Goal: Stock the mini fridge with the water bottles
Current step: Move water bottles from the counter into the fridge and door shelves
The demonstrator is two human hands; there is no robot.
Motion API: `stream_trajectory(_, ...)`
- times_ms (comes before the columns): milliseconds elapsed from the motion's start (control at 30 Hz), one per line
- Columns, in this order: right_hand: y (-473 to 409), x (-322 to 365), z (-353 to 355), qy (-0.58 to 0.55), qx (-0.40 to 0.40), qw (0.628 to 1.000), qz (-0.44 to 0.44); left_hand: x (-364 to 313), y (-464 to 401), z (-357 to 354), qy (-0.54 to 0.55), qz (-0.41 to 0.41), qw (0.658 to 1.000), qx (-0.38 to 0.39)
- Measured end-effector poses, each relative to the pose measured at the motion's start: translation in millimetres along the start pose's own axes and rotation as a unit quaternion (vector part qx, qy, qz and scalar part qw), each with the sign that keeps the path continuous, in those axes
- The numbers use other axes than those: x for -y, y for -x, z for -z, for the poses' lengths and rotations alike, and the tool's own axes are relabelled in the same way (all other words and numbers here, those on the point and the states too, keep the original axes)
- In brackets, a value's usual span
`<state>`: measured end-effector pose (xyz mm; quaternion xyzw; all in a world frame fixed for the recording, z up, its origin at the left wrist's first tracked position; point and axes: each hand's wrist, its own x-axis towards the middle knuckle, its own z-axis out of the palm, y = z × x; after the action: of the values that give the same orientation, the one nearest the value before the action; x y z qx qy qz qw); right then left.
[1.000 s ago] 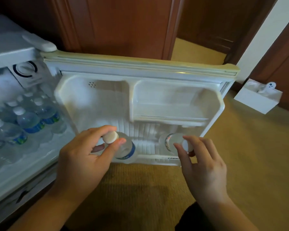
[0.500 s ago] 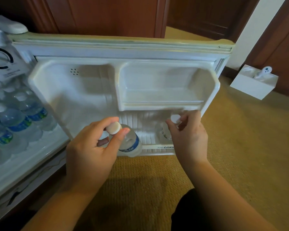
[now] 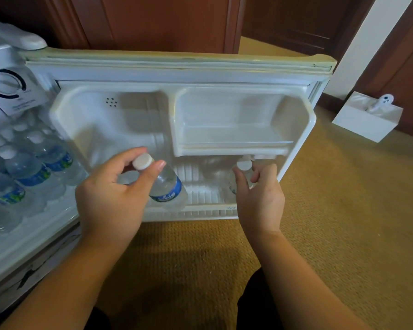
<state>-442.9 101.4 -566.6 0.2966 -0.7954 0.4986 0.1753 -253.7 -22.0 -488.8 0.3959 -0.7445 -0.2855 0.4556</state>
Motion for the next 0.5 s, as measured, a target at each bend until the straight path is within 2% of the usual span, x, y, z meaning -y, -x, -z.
stream_trajectory(300,-5.6,4.7,-7.4,0.0,-0.005,1.0,-0.029,10.9,-23.1,-1.2,-0.002,0.016,1.0,0.016)
stream_trajectory(433,-2.3,6.1,-7.3,-0.03,0.027,0.992,-0.121,17.5,-28.0,-7.5,0.0,0.028,0.999,0.018)
stream_trajectory(500,2.0,4.9,-6.0,-0.038,0.041,0.989,-0.139,19.3,-30.6,-11.8,0.008,0.037,0.999,0.019)
